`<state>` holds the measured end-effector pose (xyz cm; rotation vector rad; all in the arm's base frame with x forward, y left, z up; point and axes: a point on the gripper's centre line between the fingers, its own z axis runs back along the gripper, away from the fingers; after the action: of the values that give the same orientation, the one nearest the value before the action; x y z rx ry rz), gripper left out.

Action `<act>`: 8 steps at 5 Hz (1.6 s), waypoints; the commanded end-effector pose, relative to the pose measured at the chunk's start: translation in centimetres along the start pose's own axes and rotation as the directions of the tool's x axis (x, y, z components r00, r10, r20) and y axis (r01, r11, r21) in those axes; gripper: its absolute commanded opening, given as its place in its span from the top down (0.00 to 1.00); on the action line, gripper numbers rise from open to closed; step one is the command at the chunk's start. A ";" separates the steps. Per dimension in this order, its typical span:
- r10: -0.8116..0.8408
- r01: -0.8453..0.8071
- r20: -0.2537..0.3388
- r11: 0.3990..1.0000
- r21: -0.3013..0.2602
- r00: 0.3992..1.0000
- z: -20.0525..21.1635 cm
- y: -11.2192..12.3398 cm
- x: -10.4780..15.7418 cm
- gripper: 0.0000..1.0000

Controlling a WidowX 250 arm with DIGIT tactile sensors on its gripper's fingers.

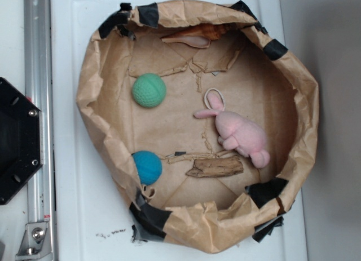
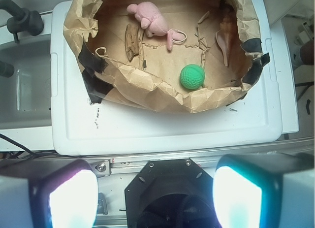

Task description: Grab the shell.

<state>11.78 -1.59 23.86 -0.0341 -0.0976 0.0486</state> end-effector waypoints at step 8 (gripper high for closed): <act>0.360 -0.415 0.261 0.888 0.199 0.896 -16.9 11.0 15.6 0.00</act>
<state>27.73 8.38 6.26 0.2057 -0.2483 0.4370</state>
